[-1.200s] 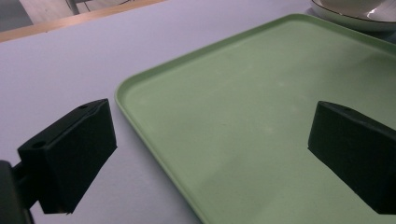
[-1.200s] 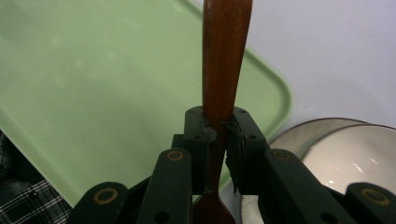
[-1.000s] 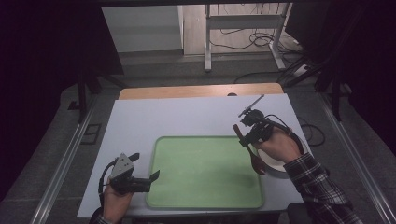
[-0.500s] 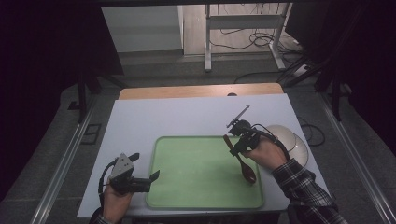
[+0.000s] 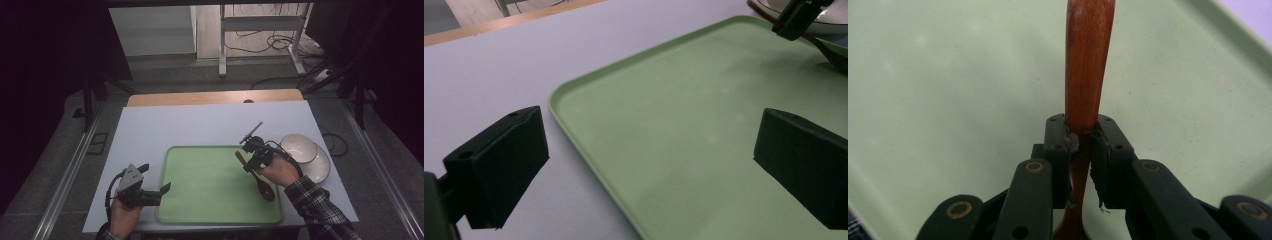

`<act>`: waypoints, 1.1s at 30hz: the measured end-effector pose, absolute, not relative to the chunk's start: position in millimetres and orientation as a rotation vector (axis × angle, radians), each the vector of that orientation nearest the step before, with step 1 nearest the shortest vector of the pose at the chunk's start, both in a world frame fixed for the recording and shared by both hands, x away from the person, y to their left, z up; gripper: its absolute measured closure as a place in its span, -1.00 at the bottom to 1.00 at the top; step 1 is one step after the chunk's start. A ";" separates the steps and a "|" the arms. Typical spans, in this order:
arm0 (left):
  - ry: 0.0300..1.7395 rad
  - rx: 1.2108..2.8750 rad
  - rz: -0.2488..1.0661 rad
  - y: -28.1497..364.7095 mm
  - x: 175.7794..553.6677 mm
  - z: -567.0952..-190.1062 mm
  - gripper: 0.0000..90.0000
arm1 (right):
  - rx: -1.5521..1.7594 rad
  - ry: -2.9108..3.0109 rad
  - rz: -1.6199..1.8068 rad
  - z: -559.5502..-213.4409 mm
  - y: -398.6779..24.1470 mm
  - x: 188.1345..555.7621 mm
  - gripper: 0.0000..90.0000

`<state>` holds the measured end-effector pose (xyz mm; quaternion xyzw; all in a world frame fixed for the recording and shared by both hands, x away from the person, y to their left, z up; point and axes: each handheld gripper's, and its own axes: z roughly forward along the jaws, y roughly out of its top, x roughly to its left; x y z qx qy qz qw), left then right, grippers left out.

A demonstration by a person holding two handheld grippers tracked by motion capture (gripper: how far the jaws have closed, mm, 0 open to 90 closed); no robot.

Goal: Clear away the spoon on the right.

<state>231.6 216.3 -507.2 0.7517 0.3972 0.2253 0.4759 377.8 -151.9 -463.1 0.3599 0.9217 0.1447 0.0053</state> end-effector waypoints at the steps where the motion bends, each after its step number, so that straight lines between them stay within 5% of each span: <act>1: 0.970 1.838 0.551 216.2 231.6 -507.2 -0.99 | 1.131 2.881 0.457 -466.0 -152.8 377.8 0.74; 14: 0.971 1.838 0.553 216.1 231.6 -507.2 -0.99 | 1.136 2.807 0.536 -475.4 -165.7 374.7 0.52; 22: 0.971 1.837 0.558 216.3 231.4 -506.9 -0.99 | 0.984 2.756 0.665 -469.6 -165.6 361.0 0.97; 33: 0.979 1.829 0.562 218.7 231.6 -506.8 -0.99 | 0.920 2.677 0.831 -482.5 -162.9 347.6 1.00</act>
